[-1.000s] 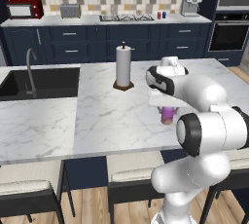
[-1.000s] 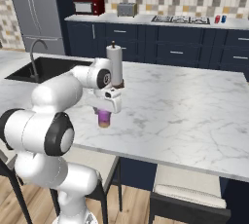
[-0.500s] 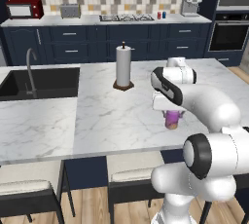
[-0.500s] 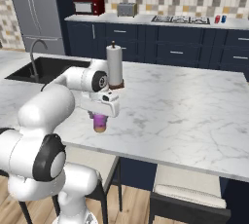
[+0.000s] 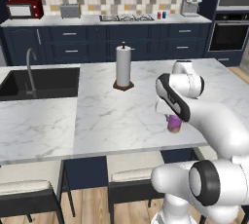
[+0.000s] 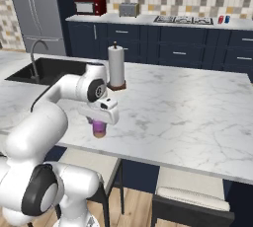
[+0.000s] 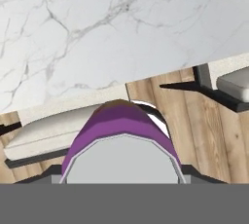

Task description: Four empty soda cans are scattered around the kitchen. Gather all the cans and cluster them next to the stove for recycling.

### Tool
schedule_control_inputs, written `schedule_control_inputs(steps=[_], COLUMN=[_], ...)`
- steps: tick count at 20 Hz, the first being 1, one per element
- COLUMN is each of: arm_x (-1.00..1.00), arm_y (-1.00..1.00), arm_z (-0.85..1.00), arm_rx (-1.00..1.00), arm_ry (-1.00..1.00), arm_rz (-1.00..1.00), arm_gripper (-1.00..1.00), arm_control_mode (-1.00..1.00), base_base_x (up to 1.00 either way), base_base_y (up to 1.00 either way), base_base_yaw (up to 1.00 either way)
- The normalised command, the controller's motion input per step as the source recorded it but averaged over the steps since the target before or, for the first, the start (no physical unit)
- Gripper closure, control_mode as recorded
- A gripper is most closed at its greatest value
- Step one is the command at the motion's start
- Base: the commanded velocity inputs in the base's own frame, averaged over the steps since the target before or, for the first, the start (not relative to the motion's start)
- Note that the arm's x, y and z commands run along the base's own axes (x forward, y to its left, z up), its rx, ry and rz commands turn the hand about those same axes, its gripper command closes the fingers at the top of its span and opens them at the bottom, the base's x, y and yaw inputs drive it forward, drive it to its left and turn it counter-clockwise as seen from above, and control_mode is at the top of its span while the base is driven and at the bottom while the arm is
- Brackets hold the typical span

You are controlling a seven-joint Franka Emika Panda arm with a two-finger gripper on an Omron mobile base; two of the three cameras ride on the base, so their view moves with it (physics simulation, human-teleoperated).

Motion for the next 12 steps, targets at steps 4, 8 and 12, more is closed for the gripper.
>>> schedule_control_inputs(steps=[4, 8, 12], arm_x=[0.0, 0.0, 0.0], arm_y=[0.0, 0.0, 0.0], arm_z=[0.01, 0.0, 0.0], arm_rx=[0.0, 0.0, 0.0], arm_ry=[0.0, 0.0, 0.0], arm_rz=[0.0, 0.0, 0.0], arm_gripper=[1.0, 1.0, 1.0], arm_control_mode=[-1.0, 1.0, 1.0], base_base_x=[0.0, 0.0, -0.09], base_base_y=[0.0, 0.0, 0.0], base_base_yaw=[0.0, 0.0, 0.0])
